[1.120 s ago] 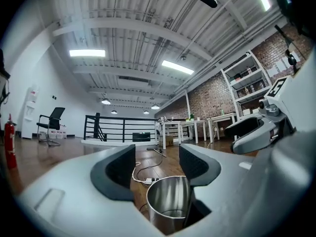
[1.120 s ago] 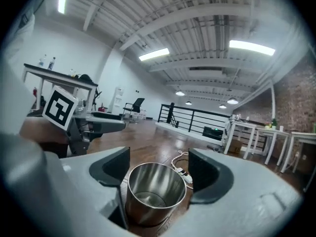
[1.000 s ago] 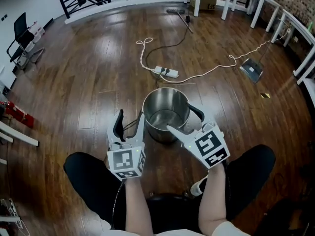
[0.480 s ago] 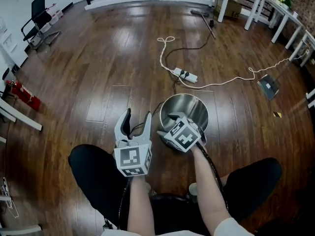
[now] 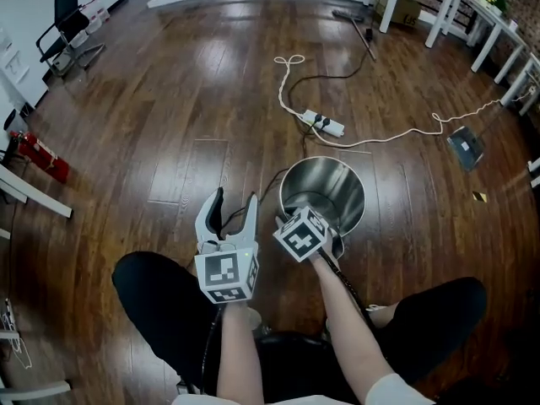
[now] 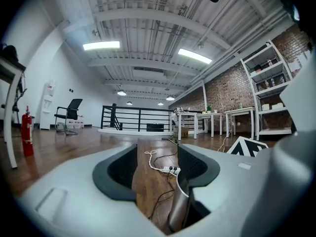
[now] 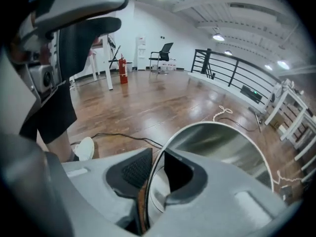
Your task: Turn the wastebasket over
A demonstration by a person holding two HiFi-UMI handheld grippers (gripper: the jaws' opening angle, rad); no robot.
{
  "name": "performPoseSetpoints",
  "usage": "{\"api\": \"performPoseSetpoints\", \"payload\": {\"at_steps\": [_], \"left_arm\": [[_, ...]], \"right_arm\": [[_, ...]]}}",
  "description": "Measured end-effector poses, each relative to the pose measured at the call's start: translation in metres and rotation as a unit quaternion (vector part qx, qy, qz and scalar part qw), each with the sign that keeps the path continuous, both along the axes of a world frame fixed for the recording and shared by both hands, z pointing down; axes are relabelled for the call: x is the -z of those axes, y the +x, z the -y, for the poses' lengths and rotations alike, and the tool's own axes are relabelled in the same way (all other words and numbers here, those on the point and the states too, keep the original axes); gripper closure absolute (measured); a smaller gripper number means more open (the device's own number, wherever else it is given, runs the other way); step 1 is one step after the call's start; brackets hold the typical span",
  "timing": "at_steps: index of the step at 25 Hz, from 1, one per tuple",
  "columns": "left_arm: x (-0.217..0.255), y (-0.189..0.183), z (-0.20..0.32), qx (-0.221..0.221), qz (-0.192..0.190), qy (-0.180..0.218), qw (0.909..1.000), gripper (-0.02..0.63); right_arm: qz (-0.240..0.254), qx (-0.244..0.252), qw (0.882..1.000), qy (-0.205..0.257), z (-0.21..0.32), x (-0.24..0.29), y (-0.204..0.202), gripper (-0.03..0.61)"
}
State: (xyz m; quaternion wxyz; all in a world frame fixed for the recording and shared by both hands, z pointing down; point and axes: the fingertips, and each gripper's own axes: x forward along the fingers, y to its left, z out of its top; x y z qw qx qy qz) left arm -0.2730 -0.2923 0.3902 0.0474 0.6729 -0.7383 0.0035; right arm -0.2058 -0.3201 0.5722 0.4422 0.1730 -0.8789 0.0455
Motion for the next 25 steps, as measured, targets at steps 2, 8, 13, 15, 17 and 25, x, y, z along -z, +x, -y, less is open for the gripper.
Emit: {"api": "performPoseSetpoints", "payload": {"at_steps": [2, 8, 13, 15, 17, 25], "left_arm": [[-0.001, -0.002, 0.000, 0.001, 0.000, -0.001, 1.0000, 0.333], [0.001, -0.008, -0.005, 0.010, -0.005, 0.003, 0.9999, 0.337], [0.008, 0.000, -0.005, -0.003, -0.018, 0.015, 0.9997, 0.337], [0.007, 0.003, -0.005, -0.007, -0.015, 0.014, 0.9998, 0.337], [0.003, 0.005, -0.004, -0.008, -0.018, 0.009, 0.9998, 0.337], [-0.006, 0.018, 0.005, -0.025, -0.023, -0.007, 0.9994, 0.337]], "right_arm": [[0.023, -0.029, 0.999, -0.020, 0.002, 0.003, 0.002, 0.526], [0.068, -0.029, 0.997, -0.030, 0.001, 0.021, 0.010, 0.529], [0.225, -0.077, 0.969, -0.065, 0.024, 0.079, 0.037, 0.528], [0.306, -0.097, 0.941, -0.106, 0.031, 0.092, 0.053, 0.529], [0.381, -0.110, 0.906, -0.149, 0.034, 0.095, 0.067, 0.531], [0.444, -0.190, 0.861, -0.161, 0.055, 0.067, 0.148, 0.531]]}}
